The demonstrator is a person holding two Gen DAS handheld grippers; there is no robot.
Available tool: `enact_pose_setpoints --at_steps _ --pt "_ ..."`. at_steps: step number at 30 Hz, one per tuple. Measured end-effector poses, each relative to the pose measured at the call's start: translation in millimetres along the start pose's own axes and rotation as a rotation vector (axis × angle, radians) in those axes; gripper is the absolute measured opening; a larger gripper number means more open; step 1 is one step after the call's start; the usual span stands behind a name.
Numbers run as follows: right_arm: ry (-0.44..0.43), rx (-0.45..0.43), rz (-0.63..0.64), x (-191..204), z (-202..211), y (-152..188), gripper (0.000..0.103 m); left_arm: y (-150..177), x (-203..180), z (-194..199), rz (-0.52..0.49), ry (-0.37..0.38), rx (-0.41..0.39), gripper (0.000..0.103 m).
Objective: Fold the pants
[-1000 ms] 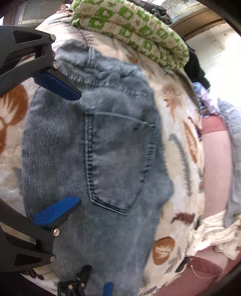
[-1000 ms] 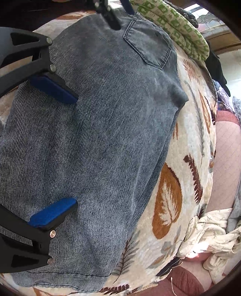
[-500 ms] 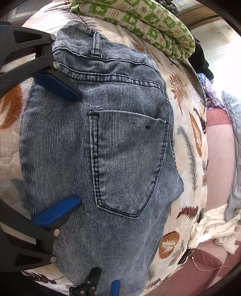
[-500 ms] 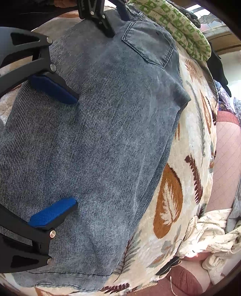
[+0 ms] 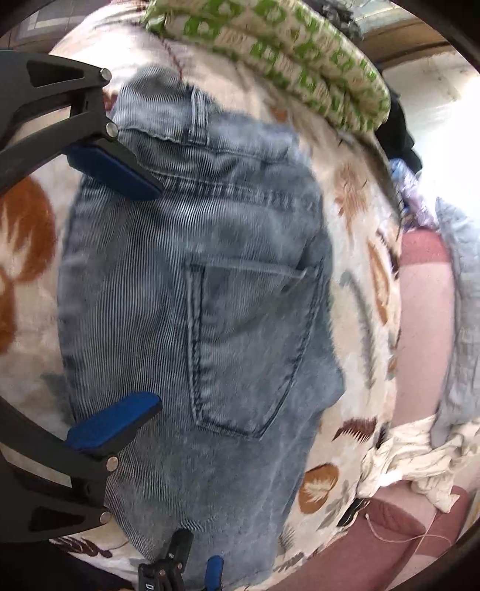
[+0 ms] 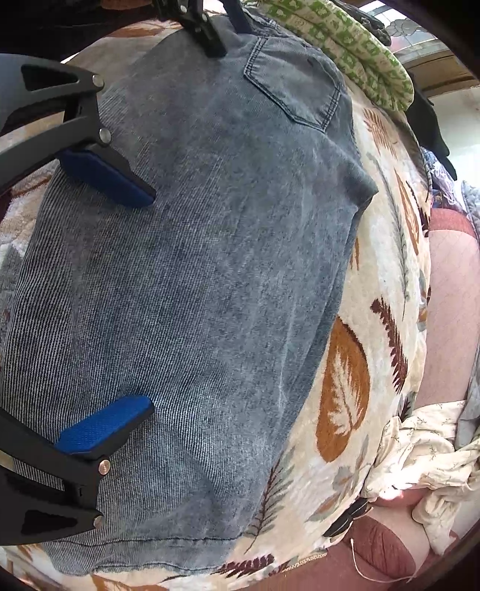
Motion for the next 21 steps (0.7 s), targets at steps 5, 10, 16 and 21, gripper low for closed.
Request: enact_pose_setpoints --at_steps 5,10,16,21 --pt "-0.039 -0.003 -0.029 8 3 -17 0.103 -4 23 13 0.012 -0.093 -0.037 0.103" --pt "-0.043 -0.044 -0.02 23 12 -38 0.103 -4 48 13 0.053 -0.118 -0.063 0.103" --pt "-0.11 -0.077 -0.005 52 18 -72 0.103 2 60 6 0.081 -0.129 -0.087 0.103" --pt "-0.136 -0.091 0.033 83 13 -100 0.103 5 66 -1 0.127 -0.079 -0.117 0.103"
Point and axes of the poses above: each gripper's, at about its wrist camera, not at the fingertips, and z roughly against the way its jaws point, x to its left, y to its underside, the point moved 3 cm from there along -z, roughly the way its jaws point, and after that the axes turned 8 degrees about -z, right-handed, at the moved point
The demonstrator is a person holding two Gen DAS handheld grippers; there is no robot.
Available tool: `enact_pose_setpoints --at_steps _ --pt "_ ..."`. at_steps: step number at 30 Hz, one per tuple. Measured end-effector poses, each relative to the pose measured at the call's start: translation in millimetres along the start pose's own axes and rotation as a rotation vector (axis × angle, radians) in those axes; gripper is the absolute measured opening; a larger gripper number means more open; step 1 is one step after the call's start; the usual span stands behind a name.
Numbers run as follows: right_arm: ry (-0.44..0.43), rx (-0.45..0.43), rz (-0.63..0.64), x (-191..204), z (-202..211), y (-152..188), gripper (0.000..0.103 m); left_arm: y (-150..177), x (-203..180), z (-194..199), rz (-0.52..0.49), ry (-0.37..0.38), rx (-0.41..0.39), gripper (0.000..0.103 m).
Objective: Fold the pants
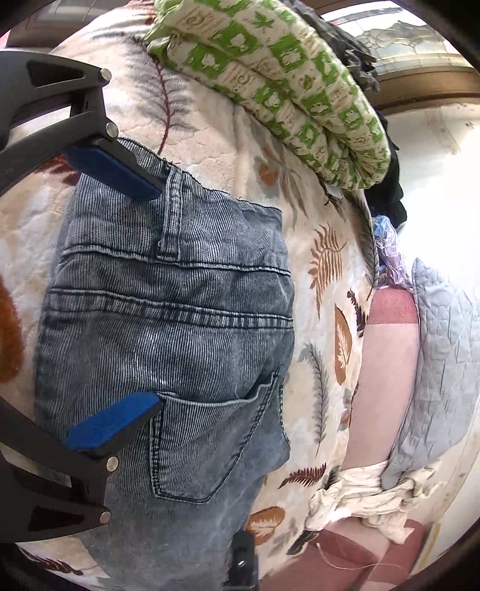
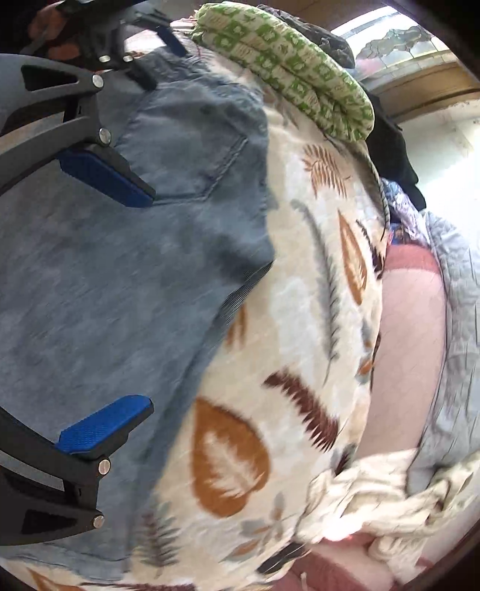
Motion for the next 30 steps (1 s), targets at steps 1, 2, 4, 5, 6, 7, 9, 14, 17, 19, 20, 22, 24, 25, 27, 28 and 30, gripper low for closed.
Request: enact_pose_setpoints --at_steps 1,2,4,5,6,7,9,14,17,19,20,22,24,25,27,28,30 --pt "-0.004 -0.001 0.01 5 -3 -5 0.103 1 0 -1 0.008 0.007 0.004 0.103" --pt "-0.012 -0.004 0.024 12 -6 -11 0.103 1 0 -2 0.018 0.016 0.004 0.103" --pt "-0.02 -0.013 0.054 21 -12 -21 0.103 0 0 -1 0.022 0.02 -0.001 0.103" --pt "-0.022 -0.018 0.068 25 -16 -26 0.103 0 1 0 0.024 0.019 -0.006 0.103" --pt "-0.026 -0.024 0.087 30 -19 -32 0.103 0 1 0 0.027 0.018 -0.007 0.103" --pt "-0.035 -0.027 0.104 35 -22 -37 0.103 0 1 -1 0.029 0.019 -0.005 0.103" --pt "-0.053 -0.023 0.129 41 -30 -46 0.103 0 1 -2 0.034 0.02 0.003 0.103" --pt "-0.059 -0.013 0.161 47 -54 -63 0.098 0 1 -2 0.037 0.023 0.007 0.103" --pt "-0.074 0.007 0.153 46 -68 -69 0.097 -1 1 -3 0.037 0.022 0.011 0.103" --pt "-0.069 0.02 0.143 45 -77 -71 0.096 -1 1 -4 0.034 0.02 0.015 0.103" --pt "-0.078 0.028 0.135 45 -81 -72 0.095 -1 0 -4 0.034 0.021 0.017 0.103" --pt "-0.085 0.031 0.124 46 -84 -72 0.095 -1 1 -5 0.037 0.023 0.019 0.103" --pt "-0.085 0.032 0.119 49 -88 -72 0.093 -1 2 -6 0.041 0.027 0.023 0.103" --pt "-0.083 0.036 0.12 50 -90 -71 0.091 -1 2 -6 0.042 0.029 0.024 0.103" --pt "-0.062 0.047 0.125 53 -95 -70 0.083 0 2 -6 0.04 0.03 0.026 0.103" --pt "-0.036 0.056 0.134 55 -99 -68 0.079 0 2 -6 0.04 0.03 0.028 0.103" --pt "-0.022 0.077 0.153 57 -105 -64 0.051 0 1 -7 0.039 0.03 0.034 0.103"
Point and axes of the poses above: each gripper's, at about its wrist camera, not at the fingertips, and z roughly against the way its jaws point, x to its left, y to its underside, the point moved 3 cm from there along -z, roughly the way its jaws point, and after that the axes turned 8 degrees about -z, right-handed, at the moved point
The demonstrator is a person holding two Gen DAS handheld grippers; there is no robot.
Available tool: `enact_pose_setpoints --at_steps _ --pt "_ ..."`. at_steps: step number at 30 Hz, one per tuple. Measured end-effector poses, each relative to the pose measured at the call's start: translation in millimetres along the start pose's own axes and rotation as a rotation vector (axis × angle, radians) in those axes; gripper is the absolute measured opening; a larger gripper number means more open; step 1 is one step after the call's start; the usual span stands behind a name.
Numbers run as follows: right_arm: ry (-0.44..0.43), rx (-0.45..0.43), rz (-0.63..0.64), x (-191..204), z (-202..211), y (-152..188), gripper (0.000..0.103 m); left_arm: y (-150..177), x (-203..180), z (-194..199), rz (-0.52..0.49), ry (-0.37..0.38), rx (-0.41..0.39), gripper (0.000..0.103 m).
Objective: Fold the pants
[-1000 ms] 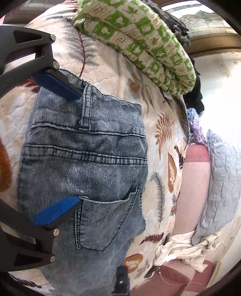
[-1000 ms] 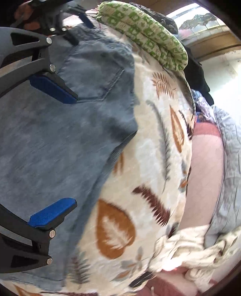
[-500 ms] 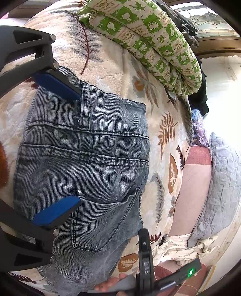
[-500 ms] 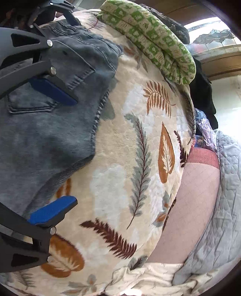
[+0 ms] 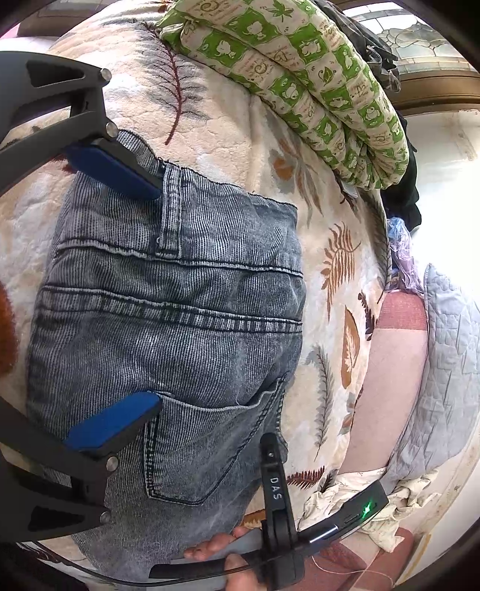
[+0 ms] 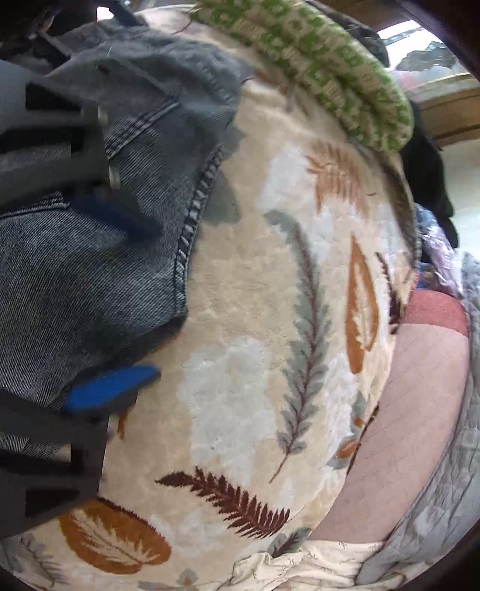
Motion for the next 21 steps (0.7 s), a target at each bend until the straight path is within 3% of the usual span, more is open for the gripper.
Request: enact_pose_setpoints --at_steps 2,3,6,8,11,21 --pt "-0.009 0.001 0.004 2 -1 2 0.044 0 0 0 -0.002 -0.001 0.002 0.103" --pt "-0.002 -0.011 0.01 3 0 2 0.034 0 0 0 -0.002 0.0 0.003 0.103" --pt "0.017 -0.023 0.023 6 4 0 0.02 0 1 0 0.002 0.005 0.004 0.103" --pt "0.044 -0.035 0.023 6 6 -4 0.014 0 3 1 0.006 -0.005 0.0 0.103" --pt "0.044 -0.056 0.005 3 11 -9 0.012 -3 8 7 0.013 -0.053 -0.034 0.103" --pt "0.087 -0.02 0.004 3 -6 -6 0.012 1 3 -1 -0.032 -0.061 0.007 0.103"
Point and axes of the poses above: each gripper's, at about its wrist camera, not at the fingertips, and z roughly against the way its jaws point, x to its left, y to its underside, the point moved 3 cm from there along -z, roughly the way its jaws point, and after that the axes turned 8 degrees about -z, right-handed, at the moved point
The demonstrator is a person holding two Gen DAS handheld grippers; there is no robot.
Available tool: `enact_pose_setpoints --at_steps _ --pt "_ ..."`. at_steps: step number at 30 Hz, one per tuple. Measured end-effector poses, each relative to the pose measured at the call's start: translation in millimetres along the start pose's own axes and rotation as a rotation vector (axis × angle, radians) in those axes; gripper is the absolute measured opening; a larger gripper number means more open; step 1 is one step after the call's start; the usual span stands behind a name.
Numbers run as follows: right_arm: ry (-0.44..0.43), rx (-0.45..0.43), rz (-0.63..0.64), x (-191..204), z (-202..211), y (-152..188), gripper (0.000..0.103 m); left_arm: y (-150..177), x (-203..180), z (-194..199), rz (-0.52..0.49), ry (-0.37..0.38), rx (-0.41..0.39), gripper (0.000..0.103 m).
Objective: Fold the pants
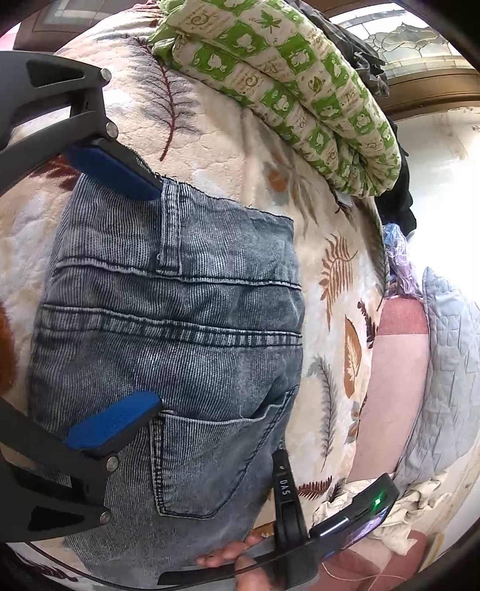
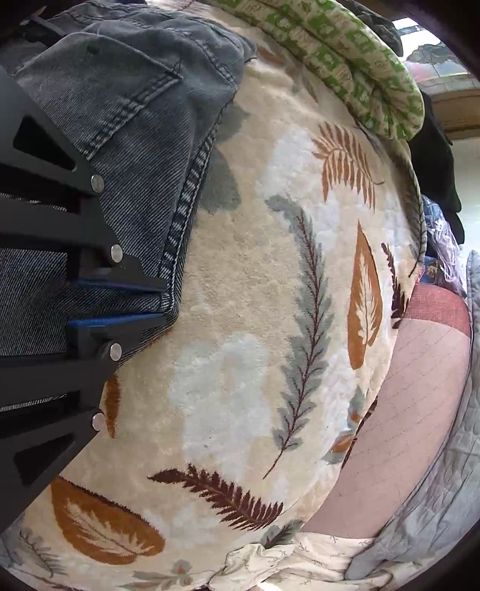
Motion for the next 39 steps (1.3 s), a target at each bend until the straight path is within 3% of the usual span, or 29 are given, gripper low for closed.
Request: enact_pose_setpoints --at_steps 5,9,10,12,15,18,21,25,29,32,34,36,39 --pt "0.024 0.008 0.013 3 -1 0 0.012 2 1 -5 -0.006 0.017 0.02 0.103" --pt "-0.015 0.022 -0.038 0 3 -1 0.014 2 1 -5 0.0 0.02 0.018 0.103" --pt "-0.022 0.025 -0.048 -1 8 -1 0.017 2 2 -4 0.008 0.021 0.016 0.103" --pt "-0.033 0.018 -0.055 -1 16 0 0.035 1 3 -2 0.016 0.016 0.01 0.103" --pt "-0.037 -0.048 -0.031 7 38 0 0.046 -2 11 9 0.034 -0.042 -0.039 0.103" --pt "-0.091 -0.088 0.003 25 58 -3 0.046 -1 27 21 0.086 -0.101 -0.089 0.103" --pt "-0.163 -0.081 0.074 58 68 -5 0.046 4 40 17 0.151 -0.101 -0.057 0.103" --pt "-0.238 -0.051 0.188 113 65 -1 0.046 7 37 8 0.145 -0.073 -0.008 0.103" --pt "-0.203 -0.015 0.238 145 42 6 0.046 7 27 1 0.096 -0.073 0.02 0.103" --pt "-0.22 0.006 0.192 141 30 7 0.046 8 26 1 0.1 -0.068 0.023 0.103" --pt "-0.26 0.034 0.128 130 25 6 0.053 9 25 -2 0.108 -0.062 0.036 0.103" --pt "-0.251 0.061 0.079 120 18 7 0.077 11 24 -5 0.113 -0.065 0.048 0.103" --pt "-0.262 0.077 0.038 111 6 12 0.081 10 24 -7 0.12 -0.07 0.043 0.103"
Point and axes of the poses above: each gripper's, at about its wrist camera, not at the fingertips, and z roughly against the way its jaws point, x to its left, y to its underside, the point moved 3 cm from there along -z, roughly the way its jaws point, and after that the axes turned 8 degrees about -z, right-handed, at the moved point
